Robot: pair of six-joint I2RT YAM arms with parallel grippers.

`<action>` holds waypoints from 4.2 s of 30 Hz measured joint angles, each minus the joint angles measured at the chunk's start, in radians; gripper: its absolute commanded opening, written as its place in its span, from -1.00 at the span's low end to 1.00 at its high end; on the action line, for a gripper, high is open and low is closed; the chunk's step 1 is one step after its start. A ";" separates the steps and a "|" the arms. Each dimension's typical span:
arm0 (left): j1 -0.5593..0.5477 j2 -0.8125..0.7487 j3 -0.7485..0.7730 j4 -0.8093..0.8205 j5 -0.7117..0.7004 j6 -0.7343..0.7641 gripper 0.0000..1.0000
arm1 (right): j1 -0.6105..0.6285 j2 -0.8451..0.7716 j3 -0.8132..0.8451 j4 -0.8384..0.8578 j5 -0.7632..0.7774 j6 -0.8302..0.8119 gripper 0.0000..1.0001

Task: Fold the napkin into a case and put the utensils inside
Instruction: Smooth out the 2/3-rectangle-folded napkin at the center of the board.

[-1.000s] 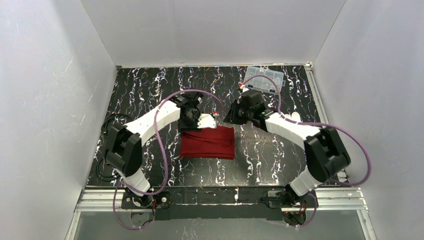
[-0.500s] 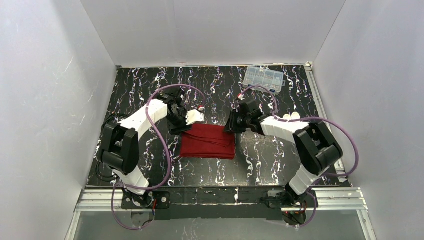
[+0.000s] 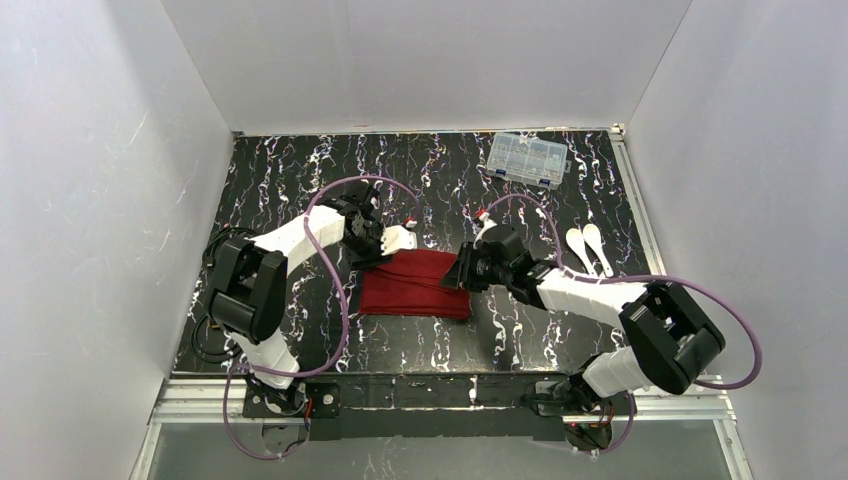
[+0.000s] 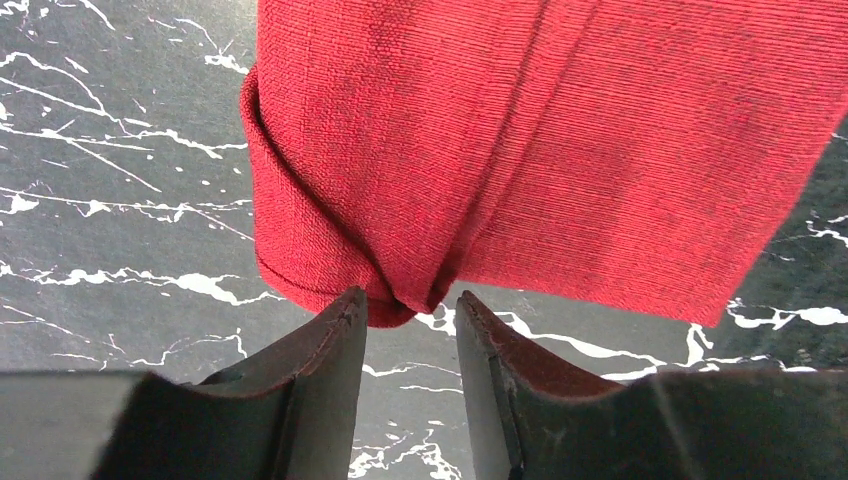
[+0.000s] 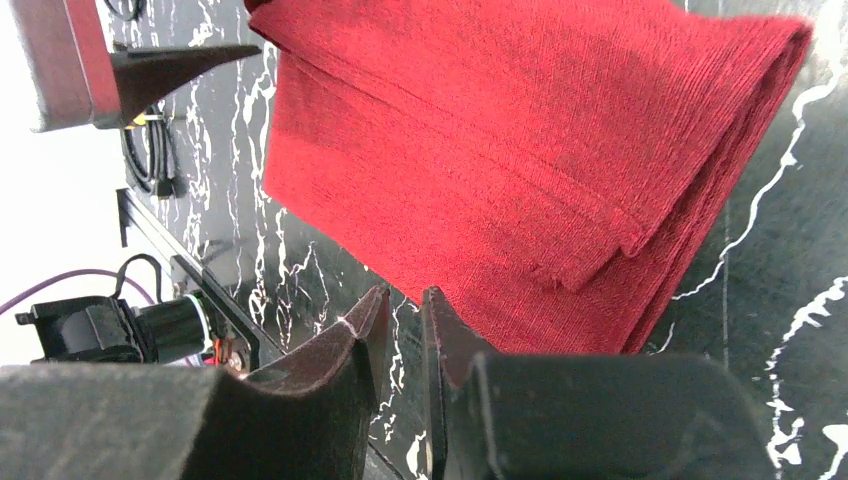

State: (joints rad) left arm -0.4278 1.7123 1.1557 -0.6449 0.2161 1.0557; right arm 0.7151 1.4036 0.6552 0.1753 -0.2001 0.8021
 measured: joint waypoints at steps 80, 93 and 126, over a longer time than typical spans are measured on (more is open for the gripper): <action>-0.092 -0.108 -0.176 0.144 -0.113 0.112 -1.00 | 0.247 0.317 -0.063 0.582 0.092 0.310 -0.54; -0.092 -0.110 -0.177 0.152 -0.116 0.120 -1.00 | 0.238 0.422 -0.132 0.718 0.093 0.445 -0.56; -0.112 -0.216 -0.286 0.155 -0.100 0.174 -1.00 | 0.236 0.438 -0.137 0.737 0.091 0.502 -0.58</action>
State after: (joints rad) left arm -0.5400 1.4967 0.8696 -0.4896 0.1165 1.2297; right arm 0.9512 1.8412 0.5179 0.9127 -0.1093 1.3041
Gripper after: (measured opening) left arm 0.018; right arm 0.217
